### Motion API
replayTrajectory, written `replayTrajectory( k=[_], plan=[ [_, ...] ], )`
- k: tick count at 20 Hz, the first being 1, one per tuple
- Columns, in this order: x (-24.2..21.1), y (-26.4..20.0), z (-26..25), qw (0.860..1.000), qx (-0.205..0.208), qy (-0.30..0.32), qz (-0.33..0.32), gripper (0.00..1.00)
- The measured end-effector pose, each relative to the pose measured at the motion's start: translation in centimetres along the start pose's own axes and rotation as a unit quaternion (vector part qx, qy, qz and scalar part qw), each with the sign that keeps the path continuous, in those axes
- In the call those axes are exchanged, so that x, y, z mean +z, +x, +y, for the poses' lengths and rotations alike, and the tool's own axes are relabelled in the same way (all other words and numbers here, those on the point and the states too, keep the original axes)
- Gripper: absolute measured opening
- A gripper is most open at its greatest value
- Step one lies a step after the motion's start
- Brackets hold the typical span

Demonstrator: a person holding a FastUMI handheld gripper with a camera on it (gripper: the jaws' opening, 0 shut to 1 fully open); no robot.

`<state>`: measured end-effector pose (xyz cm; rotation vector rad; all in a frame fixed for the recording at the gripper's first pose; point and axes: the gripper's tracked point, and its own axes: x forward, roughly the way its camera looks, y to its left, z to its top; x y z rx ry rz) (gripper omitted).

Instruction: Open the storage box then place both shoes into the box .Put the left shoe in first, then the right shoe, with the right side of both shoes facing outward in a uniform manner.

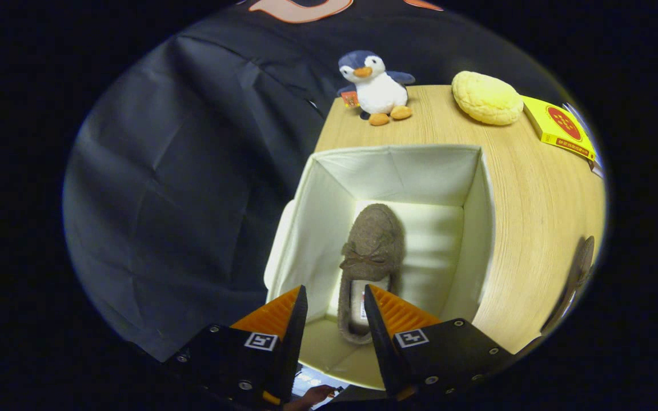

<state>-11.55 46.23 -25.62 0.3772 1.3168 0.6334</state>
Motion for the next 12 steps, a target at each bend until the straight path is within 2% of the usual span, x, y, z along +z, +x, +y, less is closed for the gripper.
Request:
replayTrajectory(
  k=[3,7,10,12],
  plan=[
    [1.2,-3.6,-1.0,0.999,0.023,-0.024,-0.038,0.75],
    [2.4,-8.5,-4.0,0.994,0.028,-0.054,-0.088,0.9],
    [2.7,-11.8,-7.4,0.991,0.016,-0.067,-0.113,0.96],
    [2.6,-13.4,-10.3,0.99,0.003,-0.066,-0.128,0.96]
  ],
)
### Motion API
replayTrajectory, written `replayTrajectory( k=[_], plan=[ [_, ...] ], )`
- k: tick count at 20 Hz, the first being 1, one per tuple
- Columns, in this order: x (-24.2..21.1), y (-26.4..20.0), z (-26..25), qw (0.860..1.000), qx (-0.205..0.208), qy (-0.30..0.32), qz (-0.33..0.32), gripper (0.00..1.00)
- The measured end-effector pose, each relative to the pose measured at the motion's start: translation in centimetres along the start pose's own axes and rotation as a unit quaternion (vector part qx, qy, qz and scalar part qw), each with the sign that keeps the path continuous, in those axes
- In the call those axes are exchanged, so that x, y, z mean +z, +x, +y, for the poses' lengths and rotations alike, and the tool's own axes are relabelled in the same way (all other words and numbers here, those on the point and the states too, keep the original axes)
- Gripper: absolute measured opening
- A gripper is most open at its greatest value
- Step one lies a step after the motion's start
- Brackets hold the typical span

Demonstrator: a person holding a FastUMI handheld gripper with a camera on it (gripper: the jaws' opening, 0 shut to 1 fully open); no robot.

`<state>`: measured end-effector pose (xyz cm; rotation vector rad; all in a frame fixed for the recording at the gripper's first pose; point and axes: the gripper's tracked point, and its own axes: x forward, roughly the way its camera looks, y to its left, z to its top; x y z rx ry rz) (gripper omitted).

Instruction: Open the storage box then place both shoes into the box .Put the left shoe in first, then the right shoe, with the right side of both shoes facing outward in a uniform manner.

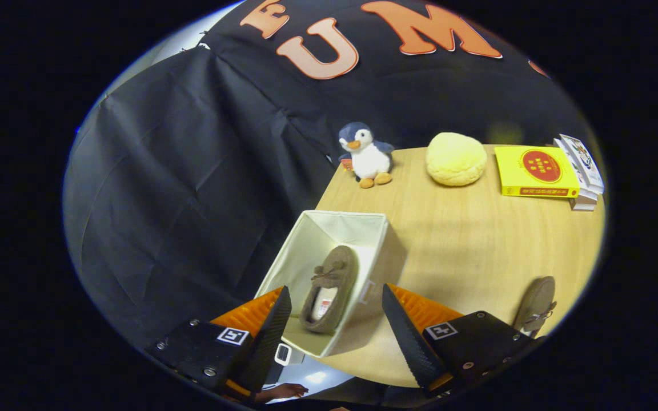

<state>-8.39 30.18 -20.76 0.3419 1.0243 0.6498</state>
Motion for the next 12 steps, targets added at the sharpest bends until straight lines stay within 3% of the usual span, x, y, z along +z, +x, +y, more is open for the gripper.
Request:
replayTrajectory(
  k=[12],
  plan=[
    [-5.8,-7.7,-20.6,0.987,-0.158,0.008,-0.024,0.98]
  ],
)
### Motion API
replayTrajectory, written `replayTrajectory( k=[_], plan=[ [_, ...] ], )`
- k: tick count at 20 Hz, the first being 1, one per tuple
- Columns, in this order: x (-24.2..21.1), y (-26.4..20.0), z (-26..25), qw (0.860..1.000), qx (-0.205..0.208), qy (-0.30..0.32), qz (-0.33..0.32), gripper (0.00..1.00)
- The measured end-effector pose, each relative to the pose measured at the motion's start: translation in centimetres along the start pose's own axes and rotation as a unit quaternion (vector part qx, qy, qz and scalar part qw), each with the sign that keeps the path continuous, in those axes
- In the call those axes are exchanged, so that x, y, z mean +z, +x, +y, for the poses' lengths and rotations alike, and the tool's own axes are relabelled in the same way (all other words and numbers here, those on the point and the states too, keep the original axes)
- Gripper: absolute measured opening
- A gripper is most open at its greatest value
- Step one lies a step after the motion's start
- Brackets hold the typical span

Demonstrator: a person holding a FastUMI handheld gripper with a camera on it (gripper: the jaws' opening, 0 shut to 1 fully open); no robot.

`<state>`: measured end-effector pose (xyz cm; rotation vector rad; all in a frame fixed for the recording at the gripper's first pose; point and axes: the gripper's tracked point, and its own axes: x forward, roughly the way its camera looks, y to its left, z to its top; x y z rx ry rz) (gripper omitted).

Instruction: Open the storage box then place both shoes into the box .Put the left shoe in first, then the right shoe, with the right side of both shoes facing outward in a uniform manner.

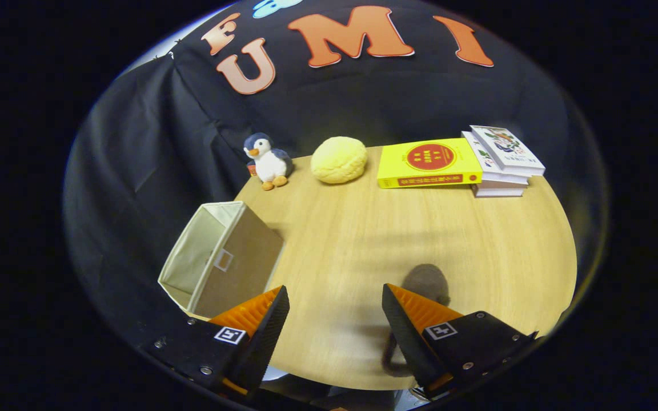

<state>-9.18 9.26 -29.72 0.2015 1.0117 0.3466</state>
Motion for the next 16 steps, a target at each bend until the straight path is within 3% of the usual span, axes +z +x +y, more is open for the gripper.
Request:
replayTrajectory(
  k=[8,13,16],
  plan=[
    [-7.1,1.3,-7.8,0.998,-0.044,-0.003,0.048,0.96],
    [-9.4,4.0,-10.9,0.995,-0.066,-0.036,0.068,0.84],
    [-8.9,5.6,-12.7,0.991,-0.103,-0.063,0.054,0.73]
  ],
)
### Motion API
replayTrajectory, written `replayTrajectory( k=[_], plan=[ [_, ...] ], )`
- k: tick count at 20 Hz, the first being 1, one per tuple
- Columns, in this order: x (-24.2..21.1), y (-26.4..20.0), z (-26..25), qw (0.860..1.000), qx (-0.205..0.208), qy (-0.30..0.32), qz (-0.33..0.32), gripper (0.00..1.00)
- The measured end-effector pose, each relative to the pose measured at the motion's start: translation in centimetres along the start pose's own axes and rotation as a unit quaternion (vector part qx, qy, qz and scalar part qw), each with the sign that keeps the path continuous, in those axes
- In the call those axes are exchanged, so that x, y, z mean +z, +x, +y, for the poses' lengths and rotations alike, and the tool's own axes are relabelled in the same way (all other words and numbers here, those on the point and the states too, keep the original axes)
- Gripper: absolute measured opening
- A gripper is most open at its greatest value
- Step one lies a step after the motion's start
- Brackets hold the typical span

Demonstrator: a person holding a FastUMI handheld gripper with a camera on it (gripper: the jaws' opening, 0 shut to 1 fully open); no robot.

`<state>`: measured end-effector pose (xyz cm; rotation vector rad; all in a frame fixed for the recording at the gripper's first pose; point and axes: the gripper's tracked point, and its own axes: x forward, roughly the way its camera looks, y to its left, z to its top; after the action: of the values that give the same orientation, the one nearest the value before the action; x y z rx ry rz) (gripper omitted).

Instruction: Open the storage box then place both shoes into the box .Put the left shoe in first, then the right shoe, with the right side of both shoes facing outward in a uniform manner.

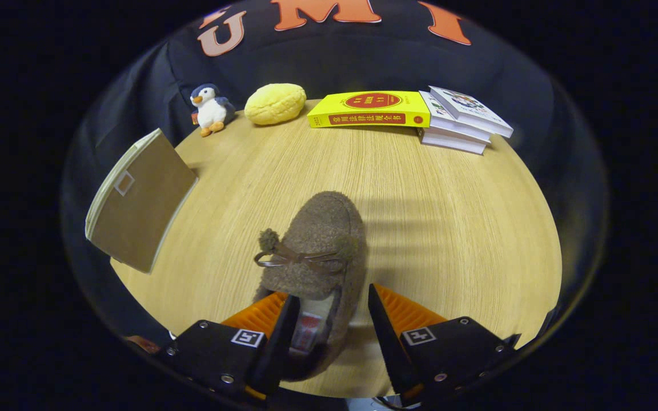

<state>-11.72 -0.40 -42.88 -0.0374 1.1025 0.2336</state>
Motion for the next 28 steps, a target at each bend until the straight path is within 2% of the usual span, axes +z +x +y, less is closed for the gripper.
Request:
replayTrajectory(
  k=[6,7,9,11,13,19,28],
  plan=[
    [1.0,2.0,-0.2,0.999,-0.035,-0.002,-0.025,0.38],
    [1.2,1.9,-0.5,0.999,-0.043,0.005,-0.027,0.25],
    [1.4,1.7,0.0,0.999,-0.026,0.024,-0.027,0.1],
    [2.1,0.5,1.6,0.998,0.002,0.052,-0.025,0.06],
    [3.9,-0.7,2.5,0.998,0.005,0.062,-0.032,0.06],
    [9.5,-4.3,7.4,0.997,0.004,0.049,-0.062,0.06],
    [16.9,-9.3,17.7,0.996,0.044,0.036,-0.069,0.05]
  ],
)
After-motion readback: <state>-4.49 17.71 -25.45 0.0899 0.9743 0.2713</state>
